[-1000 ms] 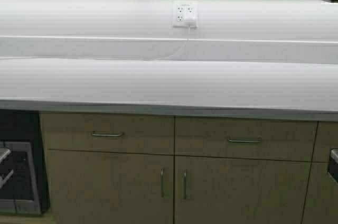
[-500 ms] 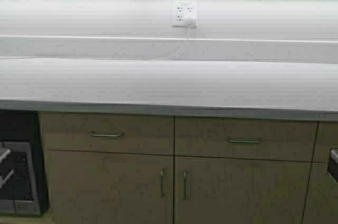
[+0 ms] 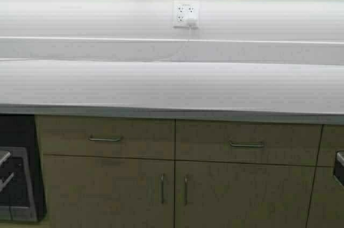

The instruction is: Open the cabinet, put the pot inside, then close it

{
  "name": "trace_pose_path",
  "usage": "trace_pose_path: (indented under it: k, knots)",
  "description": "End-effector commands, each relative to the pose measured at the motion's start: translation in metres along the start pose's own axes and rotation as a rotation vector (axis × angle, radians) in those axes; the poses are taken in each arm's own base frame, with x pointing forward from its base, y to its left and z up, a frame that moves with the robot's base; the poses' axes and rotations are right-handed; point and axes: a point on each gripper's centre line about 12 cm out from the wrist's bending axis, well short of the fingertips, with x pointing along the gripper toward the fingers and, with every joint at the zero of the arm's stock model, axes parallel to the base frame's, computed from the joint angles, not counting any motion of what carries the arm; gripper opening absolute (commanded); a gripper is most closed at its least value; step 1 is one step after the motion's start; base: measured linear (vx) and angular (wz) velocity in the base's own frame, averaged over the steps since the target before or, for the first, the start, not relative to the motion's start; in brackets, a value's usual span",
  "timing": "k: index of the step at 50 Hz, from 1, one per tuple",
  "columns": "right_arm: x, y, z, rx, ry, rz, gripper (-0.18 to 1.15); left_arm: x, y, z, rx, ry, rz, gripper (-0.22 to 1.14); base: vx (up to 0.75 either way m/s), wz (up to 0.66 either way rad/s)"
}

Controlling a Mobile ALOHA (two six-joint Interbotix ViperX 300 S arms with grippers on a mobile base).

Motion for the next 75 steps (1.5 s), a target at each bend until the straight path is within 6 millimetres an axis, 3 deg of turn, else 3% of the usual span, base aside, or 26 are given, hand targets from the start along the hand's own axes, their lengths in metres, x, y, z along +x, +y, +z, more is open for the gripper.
trace_pose_path:
  k: [1,12,24,31,40,54,59,68,75]
  knots:
    - [-0.006,0.001,0.009,0.008,-0.031,0.008,0.08,0.009,-0.017,0.031,-0.037,-0.083,-0.036,0.03,0.04,-0.04]
    - [-0.007,0.001,0.01,0.022,-0.033,0.01,0.08,0.018,-0.051,0.038,-0.056,-0.102,-0.102,0.03,0.06,-0.04]
    - [-0.011,0.001,0.015,0.028,-0.046,0.014,0.08,-0.035,-0.047,0.027,-0.01,-0.039,-0.101,0.03,0.09,-0.05]
    - [-0.004,0.015,0.034,0.015,-0.092,0.056,0.08,-0.067,-0.046,0.016,0.016,-0.018,-0.111,0.03,0.07,-0.03]
    - [0.016,0.034,0.063,0.006,-0.146,0.102,0.08,-0.071,-0.047,0.013,0.023,-0.015,-0.115,0.03,0.08,0.0]
    - [0.038,0.052,0.076,-0.008,-0.166,0.137,0.07,-0.08,-0.048,0.006,0.019,0.005,-0.12,0.03,0.12,-0.01]
    - [0.026,0.048,0.066,-0.01,-0.148,0.132,0.08,-0.087,-0.049,0.004,0.016,0.011,-0.122,0.03,0.16,-0.02]
    - [-0.025,0.045,0.04,-0.017,-0.135,0.151,0.08,-0.095,-0.053,0.004,0.018,0.011,-0.133,0.03,0.21,0.05]
    - [-0.043,0.05,0.022,-0.025,-0.106,0.167,0.08,-0.087,-0.091,0.004,0.018,0.009,-0.219,0.03,0.22,0.08]
